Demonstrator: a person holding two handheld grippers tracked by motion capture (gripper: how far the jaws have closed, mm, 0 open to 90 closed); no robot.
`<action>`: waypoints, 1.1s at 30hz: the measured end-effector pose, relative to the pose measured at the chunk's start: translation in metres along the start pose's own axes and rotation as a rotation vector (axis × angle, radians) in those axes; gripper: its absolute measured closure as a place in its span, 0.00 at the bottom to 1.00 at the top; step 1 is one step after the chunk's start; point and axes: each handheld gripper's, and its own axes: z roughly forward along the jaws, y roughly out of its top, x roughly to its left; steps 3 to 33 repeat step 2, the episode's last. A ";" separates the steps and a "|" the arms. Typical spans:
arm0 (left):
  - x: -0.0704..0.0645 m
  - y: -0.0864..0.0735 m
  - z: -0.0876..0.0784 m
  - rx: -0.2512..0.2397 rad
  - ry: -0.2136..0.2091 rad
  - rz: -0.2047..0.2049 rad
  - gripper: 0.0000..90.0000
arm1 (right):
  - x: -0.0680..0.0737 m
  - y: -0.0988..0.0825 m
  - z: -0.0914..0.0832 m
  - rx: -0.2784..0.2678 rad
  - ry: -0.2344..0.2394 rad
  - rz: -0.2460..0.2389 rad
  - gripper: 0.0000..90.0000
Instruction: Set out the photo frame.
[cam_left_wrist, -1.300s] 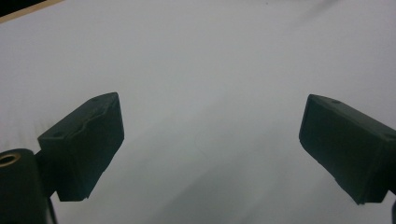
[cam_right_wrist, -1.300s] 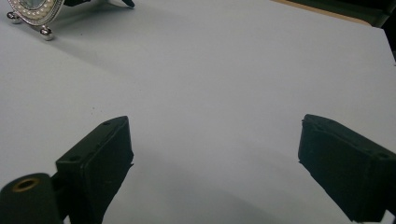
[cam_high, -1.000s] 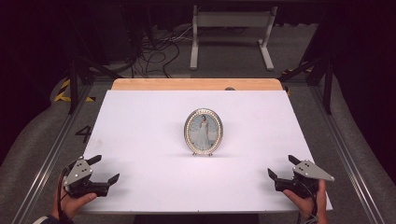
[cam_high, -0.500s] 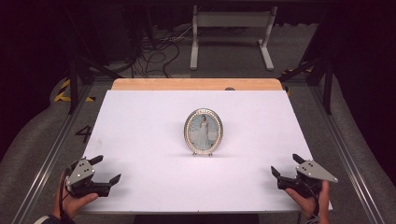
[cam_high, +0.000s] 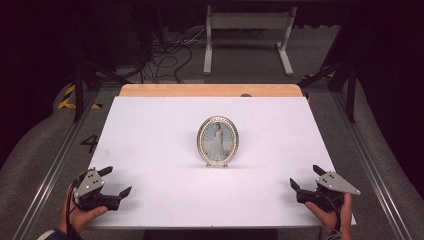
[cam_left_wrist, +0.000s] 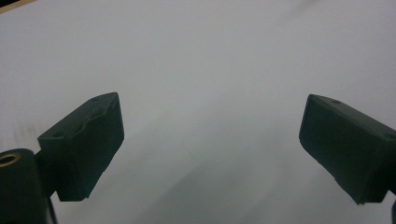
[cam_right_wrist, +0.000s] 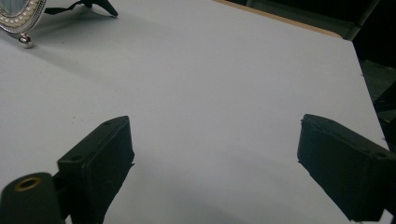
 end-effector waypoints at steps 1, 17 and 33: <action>0.000 0.000 0.001 -0.003 -0.001 -0.001 0.08 | 0.000 0.000 0.000 0.002 -0.001 -0.002 0.12; 0.000 0.000 0.001 -0.003 -0.001 -0.001 0.08 | 0.000 0.000 0.000 0.002 -0.001 -0.002 0.12; 0.000 0.000 0.001 -0.003 -0.001 -0.001 0.08 | 0.000 0.000 0.000 0.002 -0.001 -0.002 0.12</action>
